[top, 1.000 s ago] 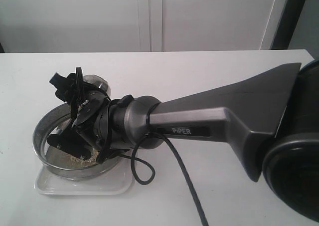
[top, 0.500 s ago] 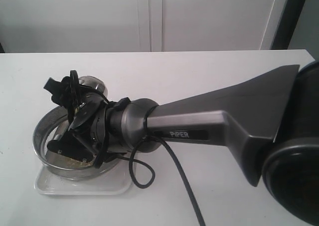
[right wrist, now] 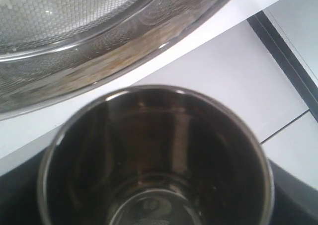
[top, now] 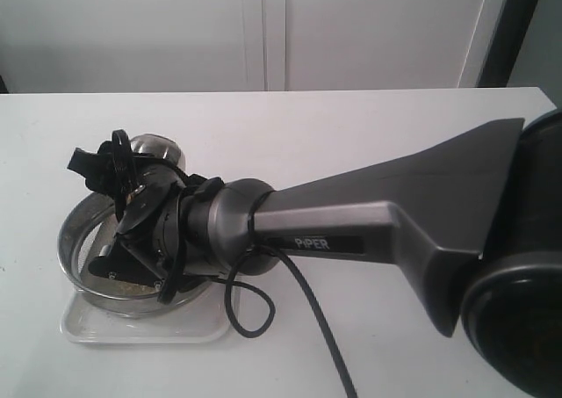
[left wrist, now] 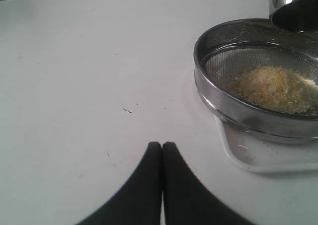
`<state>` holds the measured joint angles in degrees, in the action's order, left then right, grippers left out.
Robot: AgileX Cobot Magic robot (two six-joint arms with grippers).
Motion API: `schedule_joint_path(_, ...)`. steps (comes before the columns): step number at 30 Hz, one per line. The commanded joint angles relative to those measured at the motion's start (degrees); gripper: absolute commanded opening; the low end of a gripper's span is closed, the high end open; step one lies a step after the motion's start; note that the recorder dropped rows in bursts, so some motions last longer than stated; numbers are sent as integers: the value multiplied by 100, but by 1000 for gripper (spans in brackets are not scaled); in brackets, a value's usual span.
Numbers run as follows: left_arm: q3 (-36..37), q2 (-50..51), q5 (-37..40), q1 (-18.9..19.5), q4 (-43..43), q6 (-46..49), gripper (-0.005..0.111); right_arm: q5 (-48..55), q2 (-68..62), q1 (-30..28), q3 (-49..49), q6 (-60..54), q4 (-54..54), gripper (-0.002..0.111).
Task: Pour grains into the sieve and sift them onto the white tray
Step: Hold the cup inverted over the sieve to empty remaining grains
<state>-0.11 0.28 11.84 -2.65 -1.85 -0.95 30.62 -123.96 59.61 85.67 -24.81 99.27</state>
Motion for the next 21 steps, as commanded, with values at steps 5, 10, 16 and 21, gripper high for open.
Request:
schedule_joint_path(5, 11, -28, -18, 21, -4, -14, 0, -11, 7, 30, 58, 83, 68, 0)
schedule_joint_path(10, 11, -28, -18, 21, -4, -14, 0, 122, -3, 30, 97, 107, 68, 0)
schedule_joint_path(16, 11, -28, -18, 21, -4, -14, 0, 106, 14, 43, 239, 324, 68, 0)
schedule_joint_path(21, 11, -28, -18, 21, -4, -14, 0, 92, 4, 43, 238, 238, 68, 0)
